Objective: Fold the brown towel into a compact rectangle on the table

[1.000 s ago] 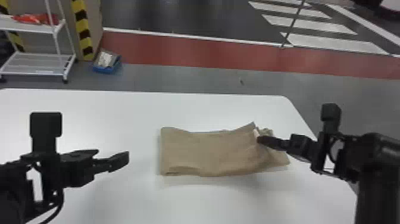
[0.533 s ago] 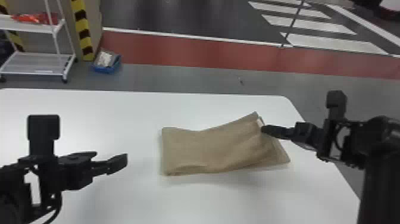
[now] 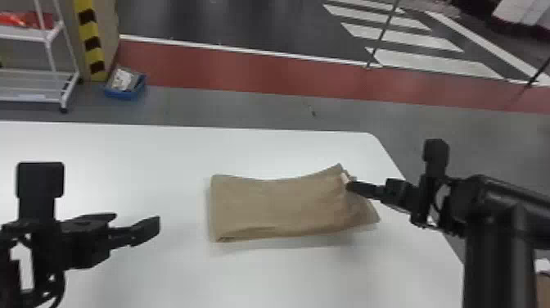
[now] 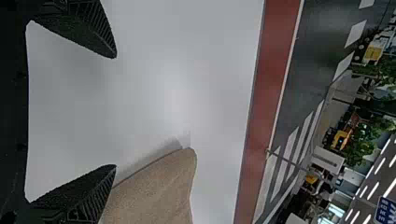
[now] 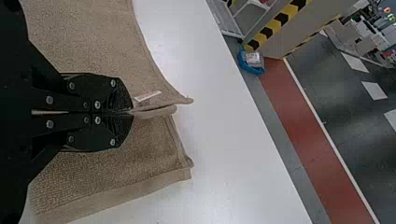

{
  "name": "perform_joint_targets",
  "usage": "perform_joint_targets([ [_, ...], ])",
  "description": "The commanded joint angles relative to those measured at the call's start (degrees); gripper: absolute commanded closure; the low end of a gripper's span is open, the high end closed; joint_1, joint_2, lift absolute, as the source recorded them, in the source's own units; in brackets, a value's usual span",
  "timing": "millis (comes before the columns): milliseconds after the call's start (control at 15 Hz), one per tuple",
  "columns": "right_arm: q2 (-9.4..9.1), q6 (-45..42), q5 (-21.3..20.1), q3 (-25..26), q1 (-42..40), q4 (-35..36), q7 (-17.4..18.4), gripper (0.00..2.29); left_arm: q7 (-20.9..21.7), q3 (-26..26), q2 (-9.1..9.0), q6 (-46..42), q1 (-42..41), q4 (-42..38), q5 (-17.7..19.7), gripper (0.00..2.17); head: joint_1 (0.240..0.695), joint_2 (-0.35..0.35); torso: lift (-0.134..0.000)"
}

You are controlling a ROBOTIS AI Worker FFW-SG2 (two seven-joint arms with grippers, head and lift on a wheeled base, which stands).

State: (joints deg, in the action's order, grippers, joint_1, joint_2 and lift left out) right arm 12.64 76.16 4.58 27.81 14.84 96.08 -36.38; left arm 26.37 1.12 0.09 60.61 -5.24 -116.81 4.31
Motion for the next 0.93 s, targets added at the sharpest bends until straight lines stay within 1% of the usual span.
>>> perform_joint_targets([
  [0,-0.07,-0.26,0.08,-0.13,0.37,-0.37,-0.09,1.33,0.00,0.28,-0.24,-0.18,-0.03,0.18,-0.01,0.04,0.695,-0.290,-0.124],
  [133,0.02,2.20,0.78,0.93,1.69,1.13,-0.35,1.33,0.00,0.37,-0.24,-0.35,-0.03,0.27,0.08,0.04,0.695,-0.287,-0.124],
  [200,0.99,4.49,1.40,1.72,2.57,1.74,-0.53,1.33,0.00,0.37,-0.24,-0.35,-0.03,0.27,0.08,0.04,0.695,-0.284,-0.124],
  [333,2.04,4.66,1.66,3.56,2.57,2.01,-0.53,1.33,0.00,0.64,-0.24,-0.53,-0.12,0.44,0.08,0.04,0.695,-0.285,-0.124],
  [400,2.57,3.08,1.22,3.91,2.48,0.86,-0.53,1.33,0.17,0.64,-0.24,-0.88,-0.12,0.62,0.08,0.04,0.695,-0.291,-0.124],
  [533,2.57,-2.89,0.08,3.12,2.30,-4.06,-0.53,1.33,0.17,0.28,-0.24,-1.58,-0.21,0.97,0.08,0.04,0.695,-0.313,-0.124],
  [600,2.57,-4.13,-0.54,2.16,2.48,-5.99,-0.53,1.33,0.09,0.11,-0.24,-1.76,-0.39,0.97,0.08,0.04,0.695,-0.319,-0.124],
  [667,2.48,-5.18,-1.42,1.10,2.48,-6.96,-0.53,1.33,0.09,0.20,-0.24,-1.58,-0.39,0.97,0.08,0.04,0.695,-0.323,-0.124],
  [867,2.04,-5.18,-0.63,1.10,2.30,-6.96,-0.53,1.33,0.26,0.90,-0.24,-1.76,-1.00,0.53,0.08,0.04,0.695,-0.318,-0.124],
])
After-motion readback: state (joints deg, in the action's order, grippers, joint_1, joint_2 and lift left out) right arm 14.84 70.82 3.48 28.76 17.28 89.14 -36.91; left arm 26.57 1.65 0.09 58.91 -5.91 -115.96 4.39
